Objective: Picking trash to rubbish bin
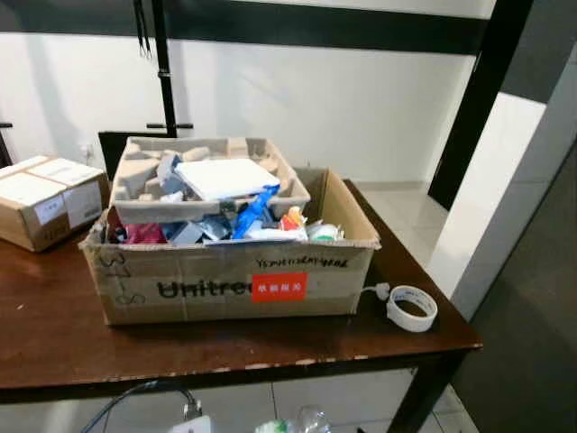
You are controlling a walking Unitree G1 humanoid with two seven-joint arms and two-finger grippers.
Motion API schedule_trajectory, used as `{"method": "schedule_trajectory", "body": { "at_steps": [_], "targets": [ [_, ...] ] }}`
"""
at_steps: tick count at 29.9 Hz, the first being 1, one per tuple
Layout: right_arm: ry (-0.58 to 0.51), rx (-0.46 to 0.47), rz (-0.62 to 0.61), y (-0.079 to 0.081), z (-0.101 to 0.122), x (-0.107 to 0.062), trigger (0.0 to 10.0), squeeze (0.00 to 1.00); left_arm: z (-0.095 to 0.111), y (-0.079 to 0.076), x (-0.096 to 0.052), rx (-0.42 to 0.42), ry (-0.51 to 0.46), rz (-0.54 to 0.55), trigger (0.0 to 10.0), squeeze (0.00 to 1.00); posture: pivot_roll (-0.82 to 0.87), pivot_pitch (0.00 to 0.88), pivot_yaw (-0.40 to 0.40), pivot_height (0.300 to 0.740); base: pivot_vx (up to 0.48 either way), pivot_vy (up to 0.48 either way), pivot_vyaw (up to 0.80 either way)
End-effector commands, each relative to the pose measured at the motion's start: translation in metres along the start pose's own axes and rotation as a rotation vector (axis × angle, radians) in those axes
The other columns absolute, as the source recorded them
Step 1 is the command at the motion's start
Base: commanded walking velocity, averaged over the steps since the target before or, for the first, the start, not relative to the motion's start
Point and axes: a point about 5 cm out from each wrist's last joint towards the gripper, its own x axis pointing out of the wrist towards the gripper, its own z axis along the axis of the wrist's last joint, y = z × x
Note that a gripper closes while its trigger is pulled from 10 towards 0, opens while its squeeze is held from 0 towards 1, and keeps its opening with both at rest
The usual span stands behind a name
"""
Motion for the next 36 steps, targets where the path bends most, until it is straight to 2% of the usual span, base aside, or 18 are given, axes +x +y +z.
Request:
{"method": "schedule_trajectory", "body": {
  "at_steps": [1,2,5,7,10,14,16,17,20,21,23,24,25,26,28,31,36],
  "targets": [
    [0.012,-0.002,0.016,0.001,-0.003,-0.001,10.0,0.0,0.015,0.007,-0.014,0.035,-0.007,0.004,10.0,0.0,-0.04,0.093,-0.048,0.74,0.0,0.0,0.0],
    [0.008,-0.004,0.022,0.001,-0.003,-0.001,10.0,0.0,0.024,0.011,-0.021,0.058,-0.007,0.026,10.0,0.0,-0.04,0.093,-0.047,0.74,0.0,0.0,0.0],
    [0.0,-0.004,0.023,0.001,-0.002,-0.001,10.0,0.0,0.032,0.016,-0.026,0.076,-0.017,0.057,10.0,0.0,-0.04,0.093,-0.046,0.74,0.0,0.0,0.0],
    [-0.048,-0.002,0.032,0.001,0.002,-0.002,10.0,0.0,0.044,0.019,-0.034,0.081,-0.045,0.081,10.0,0.0,-0.04,0.094,-0.046,0.74,0.0,0.0,0.0],
    [-0.079,0.0,0.042,0.001,0.005,-0.003,10.0,0.0,0.048,0.019,-0.036,0.081,-0.05,0.082,10.0,0.0,-0.04,0.094,-0.046,0.74,0.0,0.0,0.0],
    [-0.316,0.197,0.196,0.008,0.028,-0.007,10.0,0.0,0.054,0.01,-0.029,0.044,-0.073,0.051,10.0,0.0,-0.04,0.095,-0.044,0.74,0.0,0.0,0.0],
    [-0.488,0.328,0.275,0.007,0.048,-0.014,10.0,0.0,0.054,0.009,-0.023,0.045,-0.073,0.065,10.0,0.0,-0.04,0.095,-0.044,0.74,0.0,0.0,0.0],
    [-0.488,0.328,0.275,0.007,0.048,-0.014,10.0,0.0,0.054,0.009,-0.023,0.045,-0.073,0.065,10.0,0.0,-0.04,0.095,-0.044,0.74,0.0,0.0,0.0],
    [-0.694,0.456,0.366,0.004,0.072,-0.026,10.0,0.0,0.053,0.012,-0.015,0.06,-0.061,0.133,10.0,0.0,-0.05,0.097,-0.043,0.74,0.0,0.0,0.0],
    [-0.694,0.456,0.366,0.004,0.072,-0.026,10.0,0.0,0.053,0.012,-0.015,0.06,-0.061,0.133,10.0,0.0,-0.05,0.097,-0.043,0.74,0.0,0.0,0.0],
    [-0.786,0.514,0.421,0.006,0.085,-0.032,10.0,0.0,0.052,0.018,-0.011,0.07,-0.06,0.201,10.0,0.0,-0.05,0.097,-0.042,0.74,0.0,0.0,0.0],
    [-0.813,0.537,0.437,0.008,0.089,-0.034,10.0,0.57,0.052,0.023,-0.01,0.076,-0.058,0.245,10.0,0.0,-0.05,0.098,-0.043,0.74,0.0,0.0,0.0],
    [-0.813,0.537,0.437,0.008,0.089,-0.034,10.0,0.57,0.052,0.023,-0.01,0.076,-0.058,0.245,10.0,0.0,-0.05,0.098,-0.043,0.74,0.0,0.0,0.0],
    [-0.828,0.55,0.445,0.009,0.091,-0.035,10.0,1.0,0.053,0.025,-0.01,0.079,-0.057,0.272,10.0,0.0,-0.05,0.098,-0.043,0.74,0.0,0.0,0.0],
    [-0.879,0.62,0.486,0.01,0.096,-0.038,10.0,1.0,0.057,0.035,-0.011,0.094,-0.083,0.373,10.0,0.0,-0.05,0.099,-0.045,0.74,0.0,0.0,0.0],
    [-0.925,0.672,0.539,0.013,0.099,-0.044,10.0,1.0,0.06,0.041,-0.011,0.088,-0.123,0.433,10.0,0.0,-0.04,0.102,-0.044,0.74,0.0,0.0,0.0],
    [-0.992,0.704,0.651,0.02,0.104,-0.059,10.0,1.0,0.061,0.041,-0.011,0.072,-0.153,0.456,10.0,0.0,-0.05,0.104,-0.042,0.74,0.0,0.0,0.0]
  ]
}}
